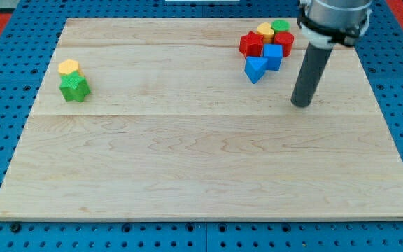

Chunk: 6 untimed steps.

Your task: Separate the blue triangle from a group of blocks

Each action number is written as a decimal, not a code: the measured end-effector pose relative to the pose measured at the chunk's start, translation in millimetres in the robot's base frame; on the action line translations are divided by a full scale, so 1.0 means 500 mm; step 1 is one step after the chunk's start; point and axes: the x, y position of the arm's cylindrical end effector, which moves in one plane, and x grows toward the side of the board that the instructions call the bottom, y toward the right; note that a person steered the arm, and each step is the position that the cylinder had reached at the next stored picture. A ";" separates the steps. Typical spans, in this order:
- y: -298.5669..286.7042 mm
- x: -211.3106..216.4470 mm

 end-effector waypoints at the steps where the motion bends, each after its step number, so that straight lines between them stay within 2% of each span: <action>1: 0.094 -0.101; 2: 0.121 -0.156; 3: 0.078 -0.185; 5: -0.100 -0.199; 6: -0.239 -0.176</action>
